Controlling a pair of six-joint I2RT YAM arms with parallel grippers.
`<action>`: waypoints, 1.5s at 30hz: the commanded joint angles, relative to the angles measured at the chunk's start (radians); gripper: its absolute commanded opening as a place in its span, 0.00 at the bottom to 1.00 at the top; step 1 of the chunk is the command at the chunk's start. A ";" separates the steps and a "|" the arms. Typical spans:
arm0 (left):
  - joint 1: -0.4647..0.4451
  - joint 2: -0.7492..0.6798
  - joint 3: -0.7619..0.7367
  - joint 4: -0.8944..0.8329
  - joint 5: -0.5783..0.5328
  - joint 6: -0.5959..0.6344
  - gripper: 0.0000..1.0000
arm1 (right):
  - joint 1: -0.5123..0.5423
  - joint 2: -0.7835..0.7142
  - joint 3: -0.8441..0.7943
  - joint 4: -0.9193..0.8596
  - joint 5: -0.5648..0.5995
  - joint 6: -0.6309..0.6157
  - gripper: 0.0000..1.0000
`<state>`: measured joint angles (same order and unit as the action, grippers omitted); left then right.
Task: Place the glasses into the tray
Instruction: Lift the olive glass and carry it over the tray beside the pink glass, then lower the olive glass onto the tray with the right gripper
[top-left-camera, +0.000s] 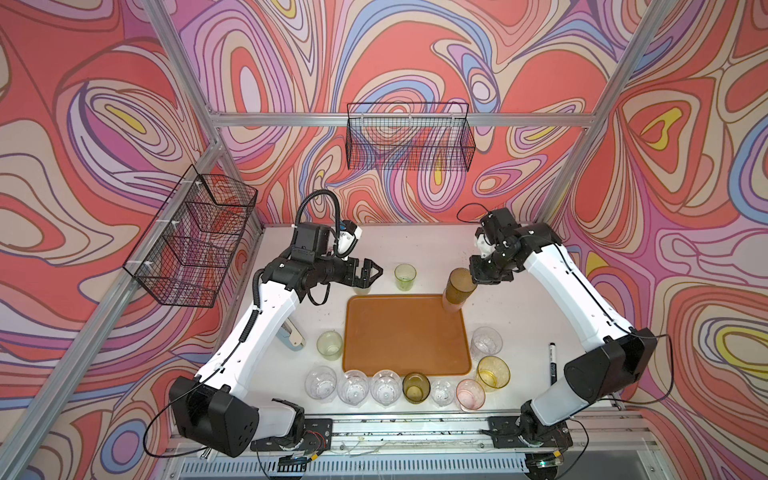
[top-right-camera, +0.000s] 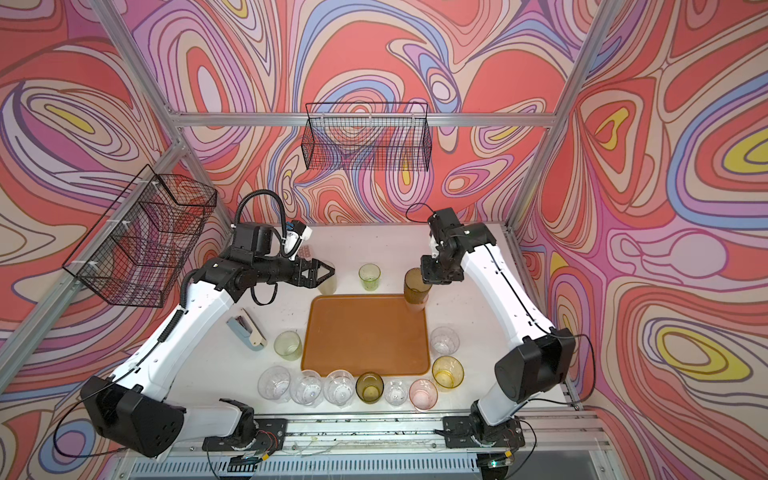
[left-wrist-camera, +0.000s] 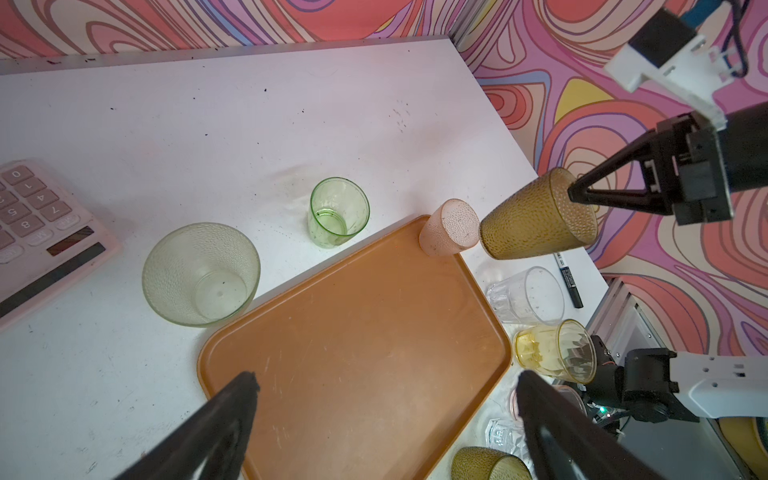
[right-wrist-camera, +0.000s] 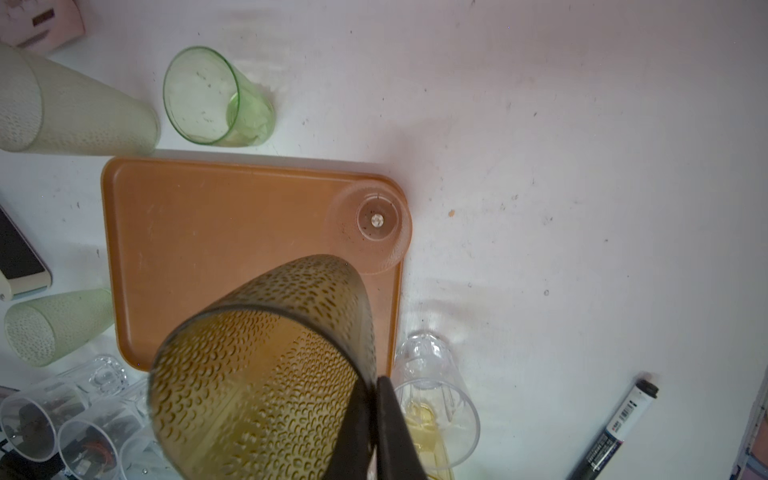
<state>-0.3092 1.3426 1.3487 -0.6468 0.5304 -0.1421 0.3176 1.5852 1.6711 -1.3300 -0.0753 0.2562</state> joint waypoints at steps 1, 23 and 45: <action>-0.007 0.005 0.020 -0.010 -0.001 0.010 1.00 | 0.015 -0.055 -0.061 0.021 -0.033 0.009 0.00; -0.009 0.016 0.010 0.000 -0.022 0.021 1.00 | 0.042 -0.121 -0.350 0.187 -0.034 -0.014 0.00; -0.008 0.019 0.011 -0.004 -0.009 0.018 1.00 | 0.044 -0.075 -0.447 0.283 0.033 -0.019 0.00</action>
<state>-0.3145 1.3571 1.3487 -0.6464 0.5049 -0.1349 0.3550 1.4998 1.2324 -1.0760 -0.0586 0.2310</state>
